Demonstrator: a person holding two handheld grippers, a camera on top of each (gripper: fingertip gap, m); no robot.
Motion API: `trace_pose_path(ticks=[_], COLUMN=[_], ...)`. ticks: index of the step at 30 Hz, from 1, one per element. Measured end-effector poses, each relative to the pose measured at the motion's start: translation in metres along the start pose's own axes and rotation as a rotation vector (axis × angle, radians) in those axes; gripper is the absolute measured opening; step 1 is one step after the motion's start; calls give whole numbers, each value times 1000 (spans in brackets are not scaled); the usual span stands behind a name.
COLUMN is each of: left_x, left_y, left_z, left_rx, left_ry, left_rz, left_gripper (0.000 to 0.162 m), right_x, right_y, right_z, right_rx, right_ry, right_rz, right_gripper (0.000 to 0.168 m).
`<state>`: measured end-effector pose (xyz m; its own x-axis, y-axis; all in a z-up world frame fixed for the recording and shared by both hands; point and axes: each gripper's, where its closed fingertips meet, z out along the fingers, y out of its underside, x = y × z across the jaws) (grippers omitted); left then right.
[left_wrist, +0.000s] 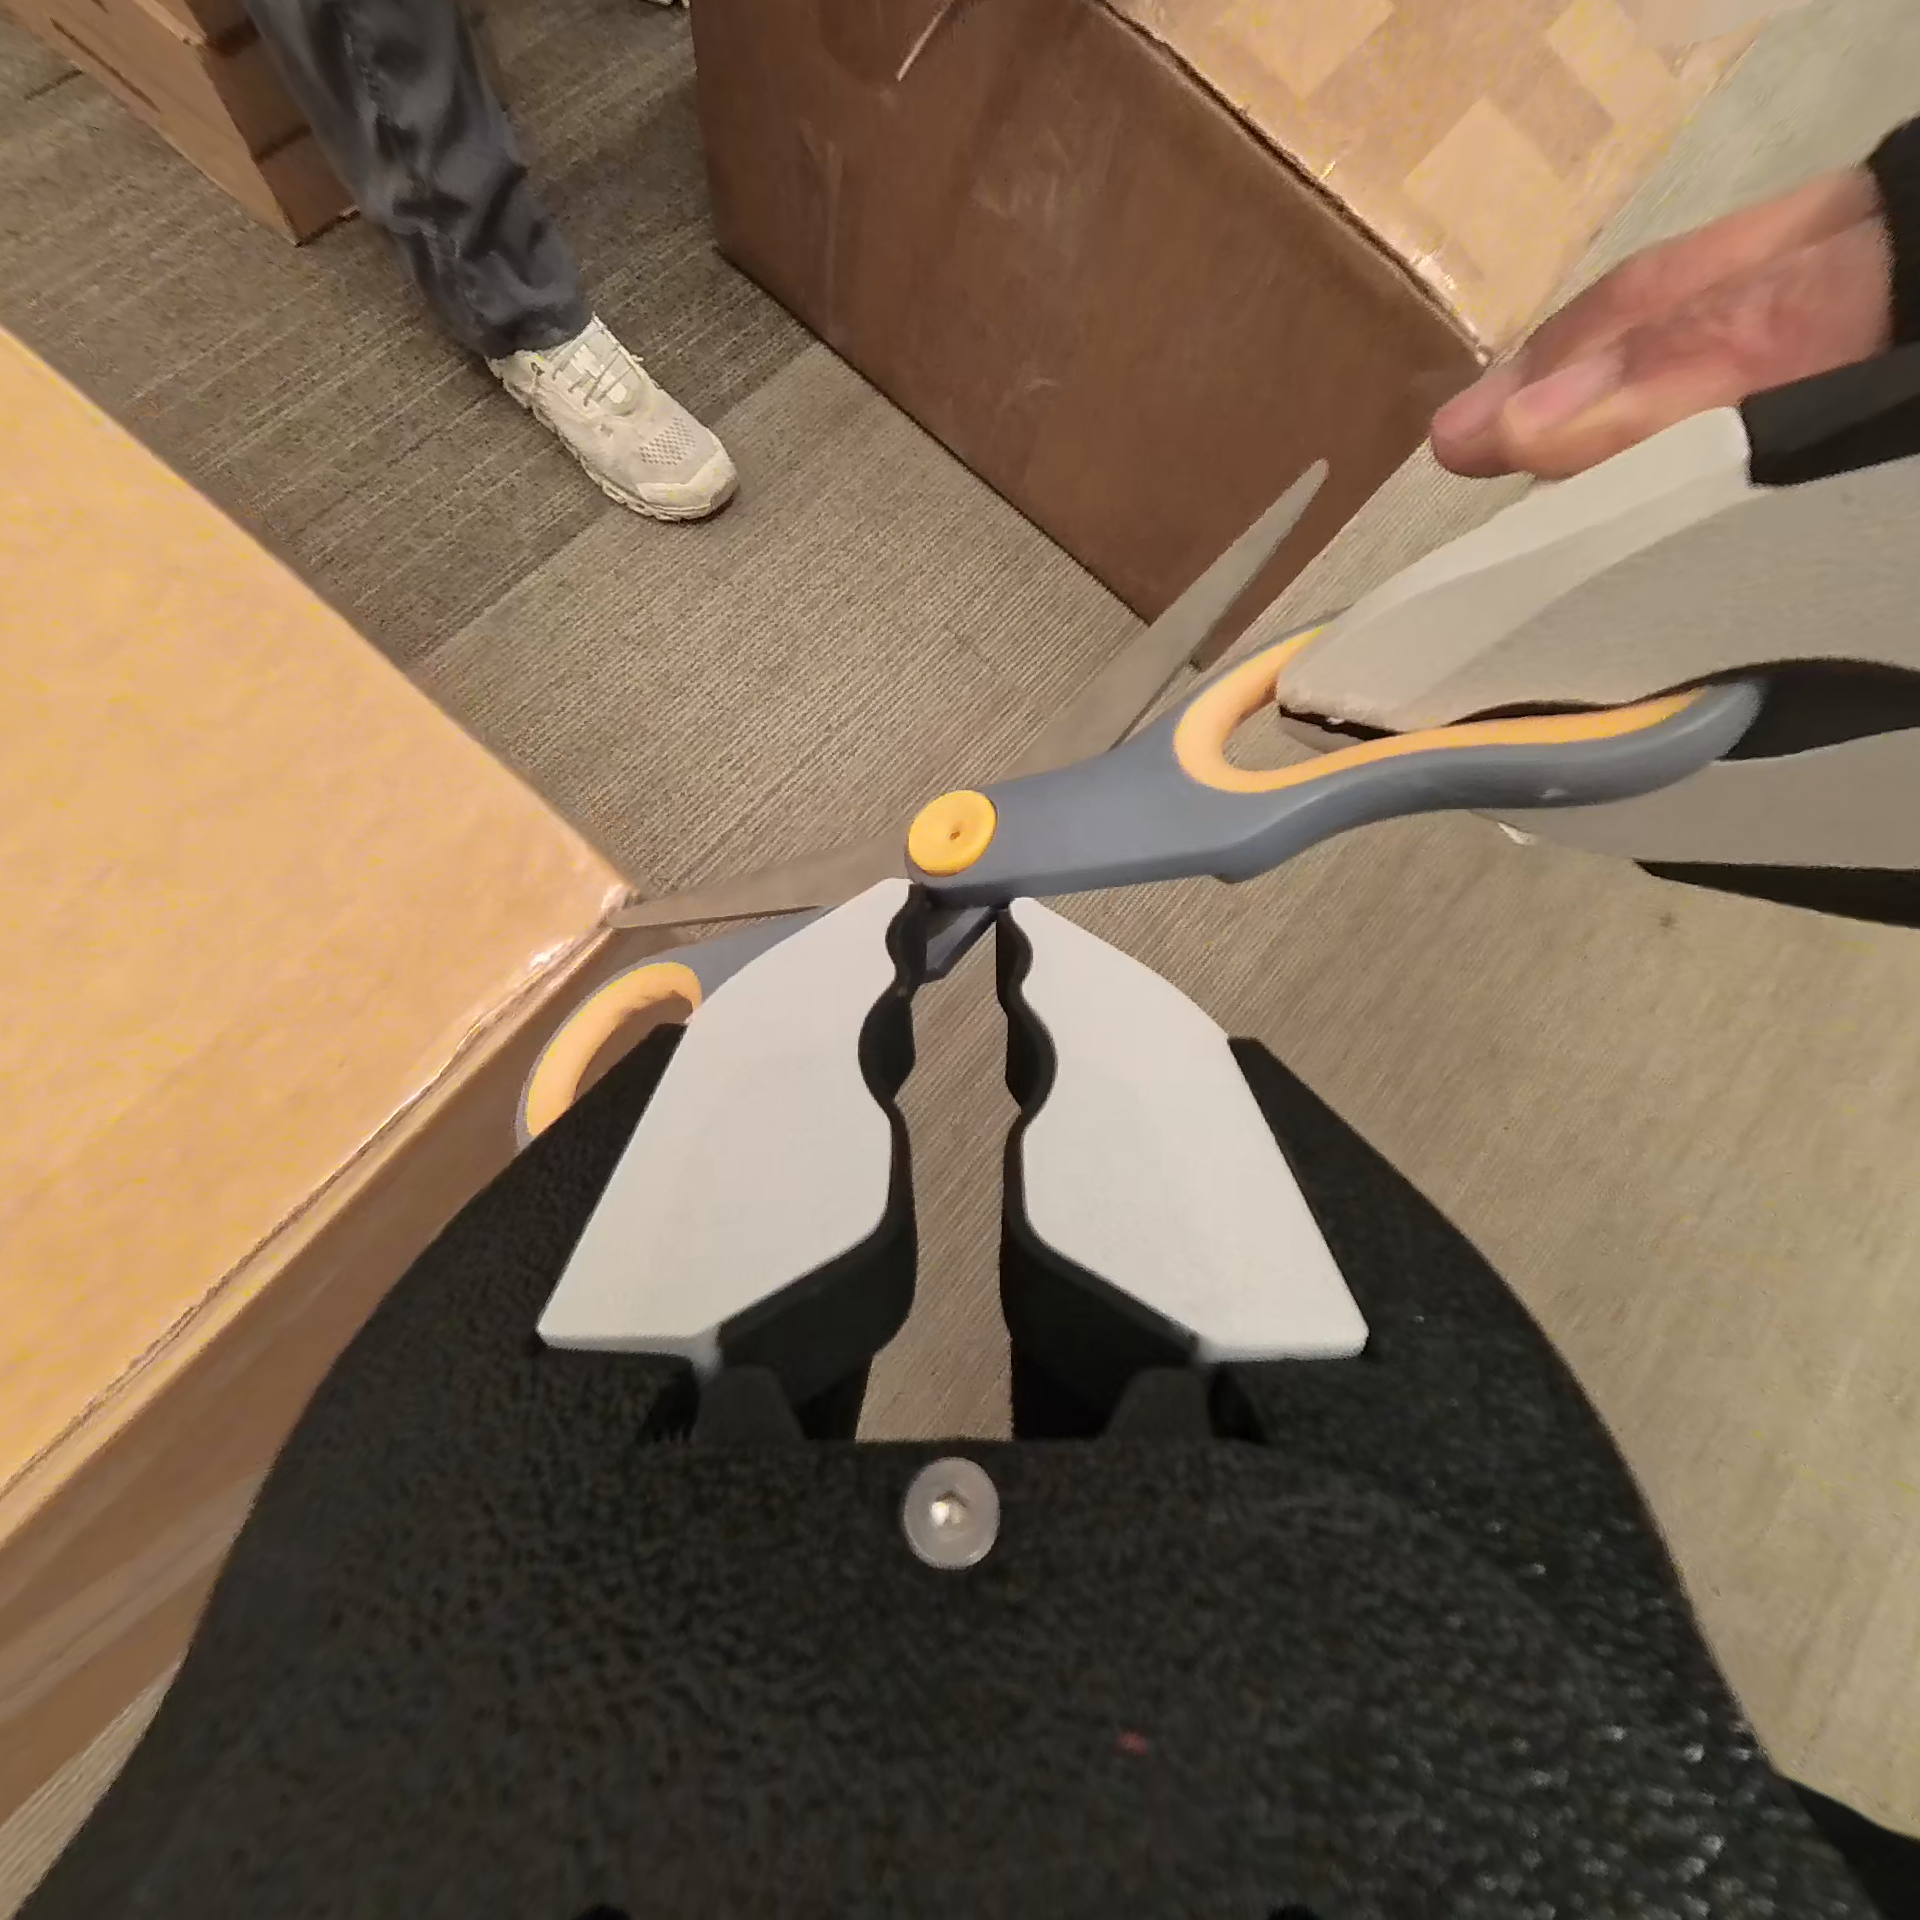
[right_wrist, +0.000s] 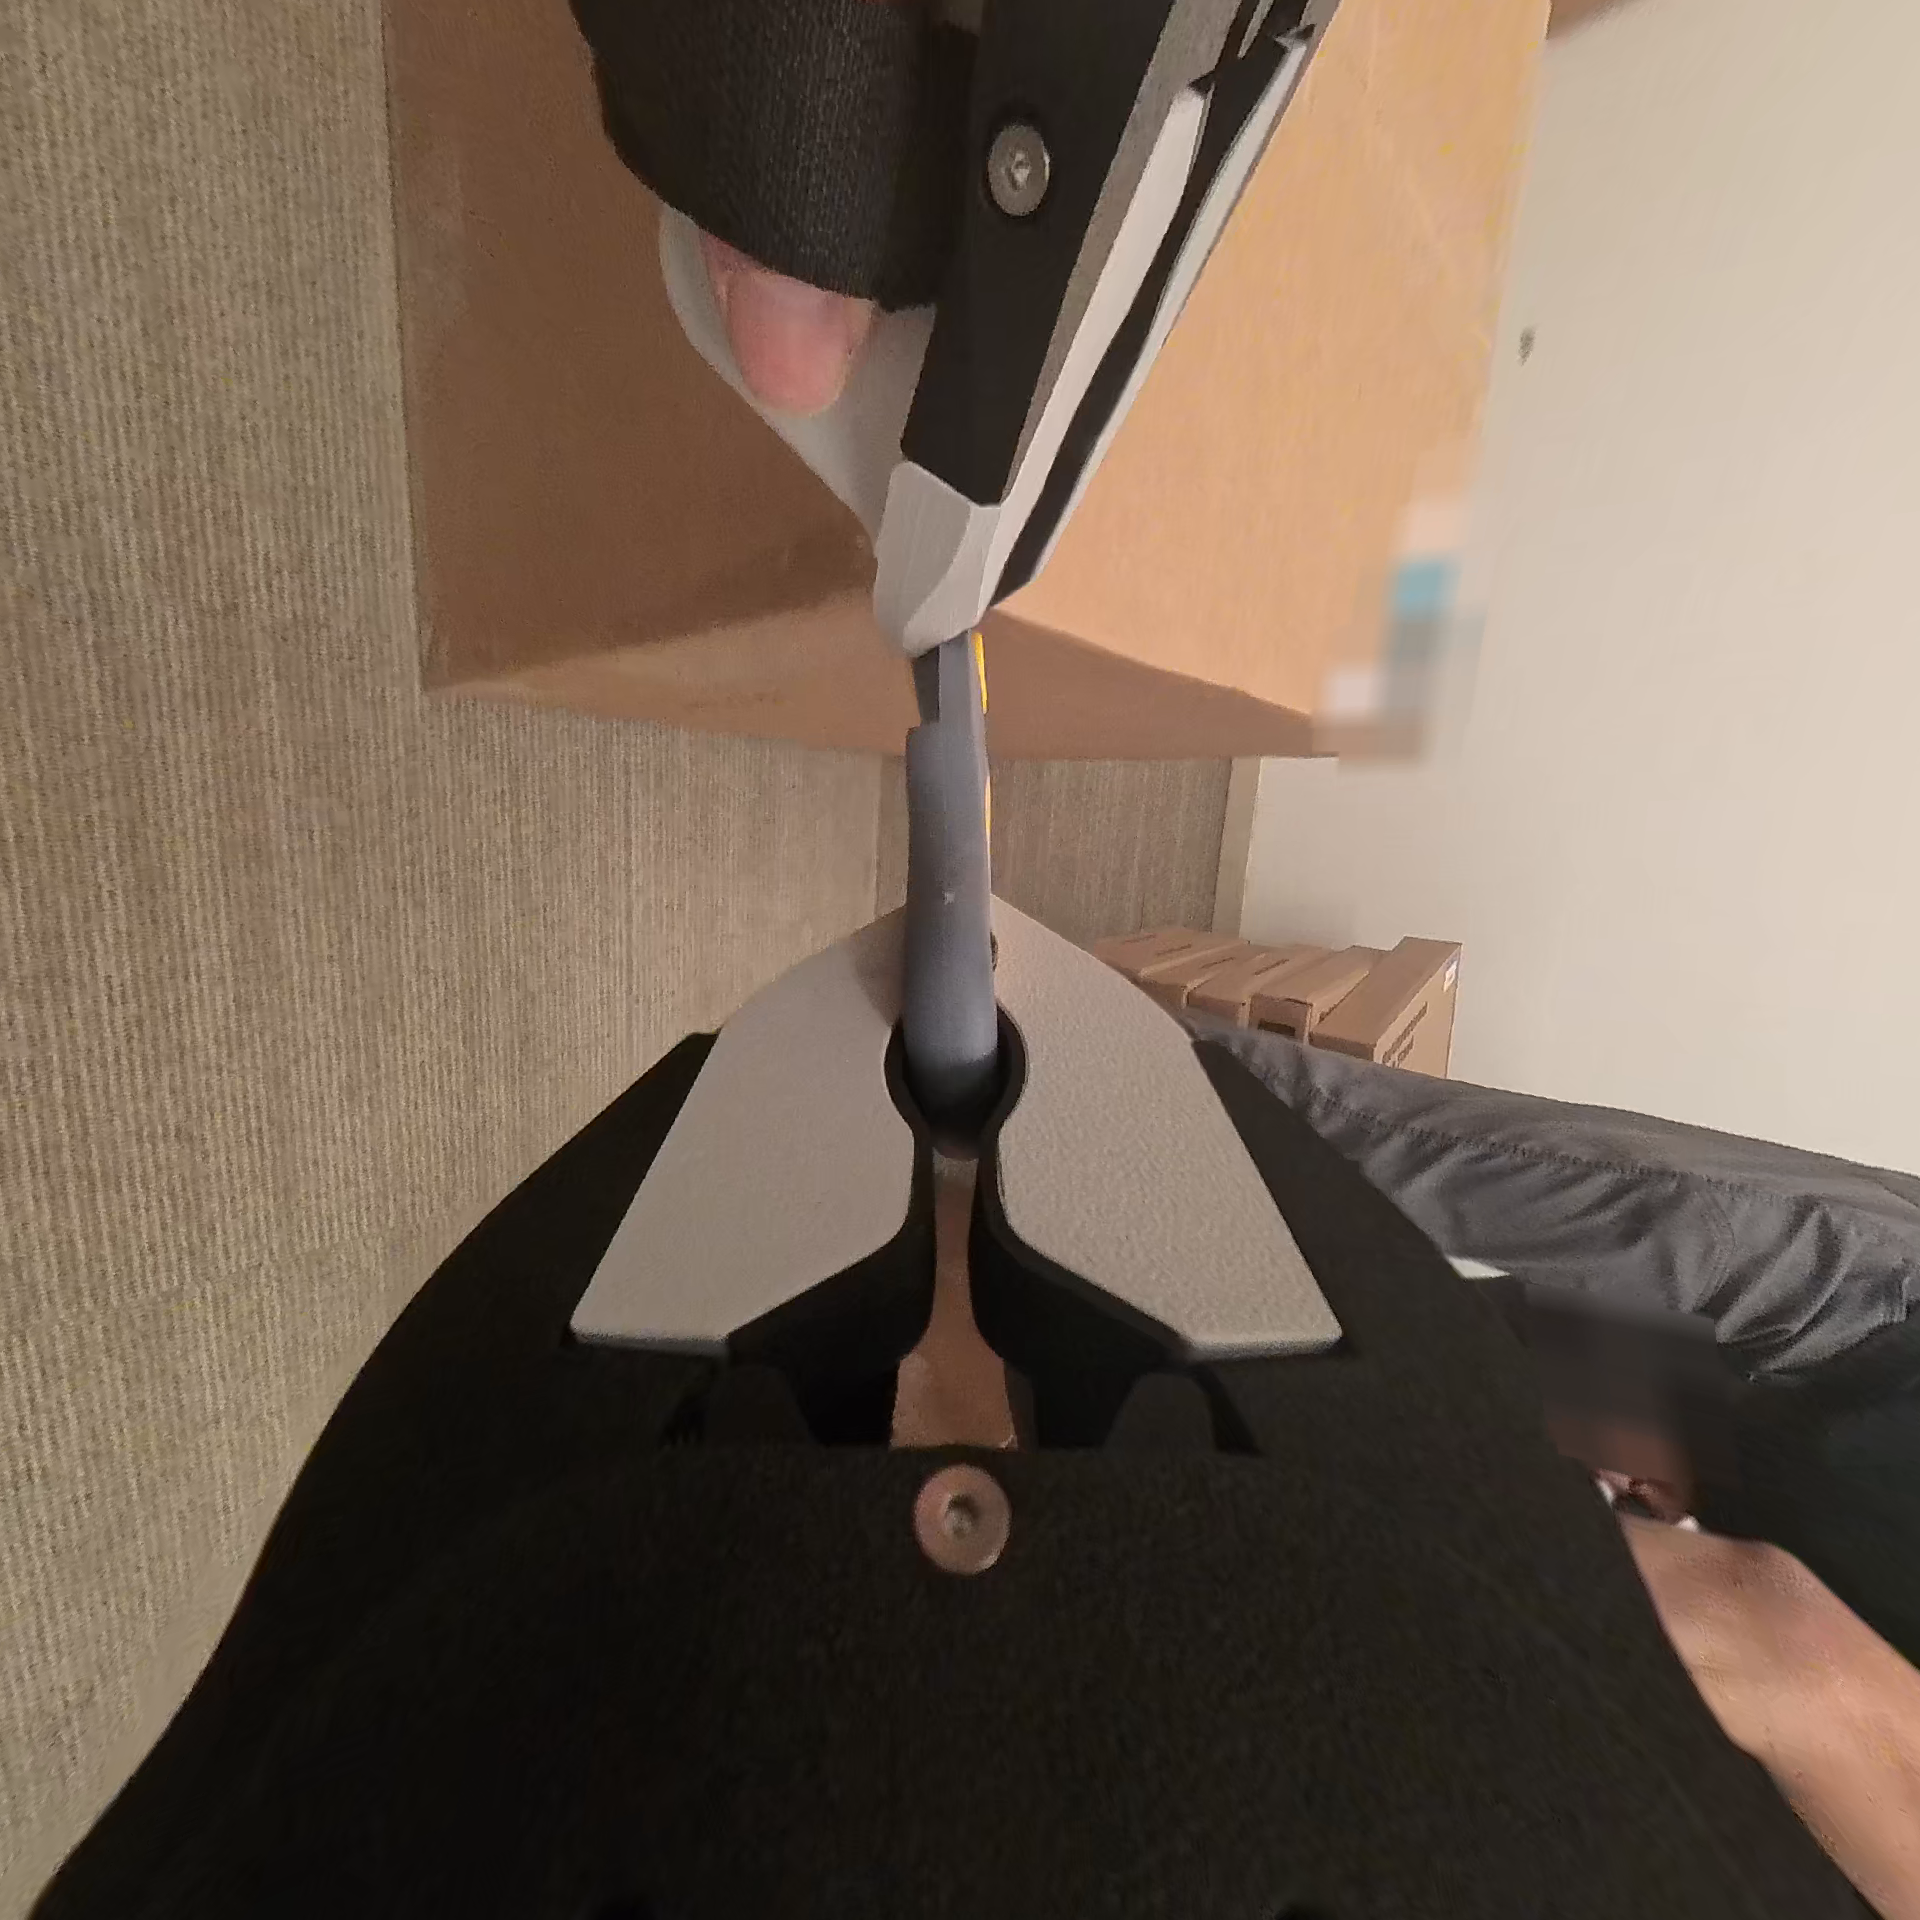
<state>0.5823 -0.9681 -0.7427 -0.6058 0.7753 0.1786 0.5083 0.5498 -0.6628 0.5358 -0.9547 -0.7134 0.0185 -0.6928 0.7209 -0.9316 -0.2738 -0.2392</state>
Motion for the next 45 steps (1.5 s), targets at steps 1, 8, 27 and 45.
trace_pose_path(ticks=[1, 8, 27, 45], left_x=[2, 29, -29, -226], left_y=[-2, -51, 16, 56], left_z=[2, 11, -148, -444], left_rx=[2, 112, 57, 74], left_ry=[1, 12, 62, 4], left_rz=[-2, 35, -34, 1], left_gripper=[11, 0, 22, 24], right_x=[1, 0, 17, 140], right_y=[2, -5, -80, -338], right_z=[0, -11, -59, -40], right_rx=[-4, 42, -68, -301], right_ry=[-1, -1, -163, -74], right_rz=[6, 41, 275, 647], right_gripper=[0, 0, 0, 0])
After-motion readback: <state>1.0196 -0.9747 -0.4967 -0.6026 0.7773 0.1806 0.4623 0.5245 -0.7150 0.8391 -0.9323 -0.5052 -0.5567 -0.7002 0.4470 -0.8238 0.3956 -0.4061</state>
